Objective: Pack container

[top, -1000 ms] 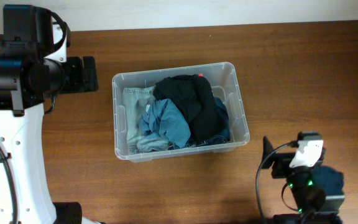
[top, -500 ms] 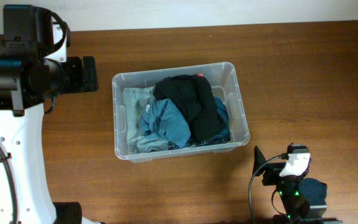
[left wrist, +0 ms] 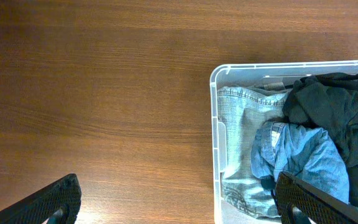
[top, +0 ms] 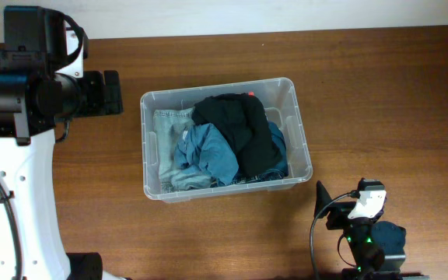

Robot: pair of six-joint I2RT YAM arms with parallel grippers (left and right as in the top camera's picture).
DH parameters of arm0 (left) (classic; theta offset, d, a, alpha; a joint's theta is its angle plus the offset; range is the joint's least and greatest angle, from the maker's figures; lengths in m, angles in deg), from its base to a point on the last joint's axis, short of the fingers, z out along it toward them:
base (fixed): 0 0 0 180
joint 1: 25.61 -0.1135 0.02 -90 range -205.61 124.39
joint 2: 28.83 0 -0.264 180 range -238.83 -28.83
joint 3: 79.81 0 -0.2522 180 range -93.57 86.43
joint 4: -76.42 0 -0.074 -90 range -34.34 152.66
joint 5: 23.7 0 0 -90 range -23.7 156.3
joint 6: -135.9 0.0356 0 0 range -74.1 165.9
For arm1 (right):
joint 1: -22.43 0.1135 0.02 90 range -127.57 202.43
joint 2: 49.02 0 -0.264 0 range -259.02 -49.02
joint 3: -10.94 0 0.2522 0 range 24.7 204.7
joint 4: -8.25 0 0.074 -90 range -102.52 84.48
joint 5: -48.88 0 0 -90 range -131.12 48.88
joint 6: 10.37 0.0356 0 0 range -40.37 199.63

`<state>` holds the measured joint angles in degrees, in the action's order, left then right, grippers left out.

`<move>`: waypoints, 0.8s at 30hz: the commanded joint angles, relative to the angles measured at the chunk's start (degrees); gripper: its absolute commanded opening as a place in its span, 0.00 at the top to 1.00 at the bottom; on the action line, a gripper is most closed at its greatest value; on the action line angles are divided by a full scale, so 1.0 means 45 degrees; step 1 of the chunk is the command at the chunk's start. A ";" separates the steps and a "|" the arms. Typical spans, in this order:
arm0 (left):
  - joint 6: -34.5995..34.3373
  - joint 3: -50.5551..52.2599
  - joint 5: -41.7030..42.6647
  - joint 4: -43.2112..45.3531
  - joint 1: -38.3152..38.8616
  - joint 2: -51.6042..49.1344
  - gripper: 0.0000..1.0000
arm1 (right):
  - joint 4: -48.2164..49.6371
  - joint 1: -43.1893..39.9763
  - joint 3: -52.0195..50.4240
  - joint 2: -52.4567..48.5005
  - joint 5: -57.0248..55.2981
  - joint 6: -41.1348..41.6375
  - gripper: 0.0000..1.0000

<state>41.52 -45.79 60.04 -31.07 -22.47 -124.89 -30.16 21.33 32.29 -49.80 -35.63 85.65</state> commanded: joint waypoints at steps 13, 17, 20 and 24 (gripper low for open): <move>-0.0170 -0.0039 -0.0049 0.0000 -0.0058 0.0039 0.01 | 0.0053 -0.0107 -0.0107 0.0087 0.0068 0.0097 0.02; 0.0136 -0.0029 -0.0403 0.0058 -0.0058 0.0248 0.01 | 0.0049 -0.0107 -0.0107 0.0087 0.0068 0.0097 0.02; 0.0588 0.0418 -0.0549 0.0777 -0.0058 0.0826 0.01 | 0.0053 -0.0107 -0.0107 0.0087 0.0068 0.0097 0.02; 0.2696 0.2934 0.0967 0.3531 -0.0058 0.2511 0.01 | 0.0049 -0.0107 -0.0107 0.0092 0.0068 0.0097 0.01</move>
<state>45.19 -39.63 59.67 -20.30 -22.47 -120.49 -30.12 21.33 32.29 -49.80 -35.63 85.65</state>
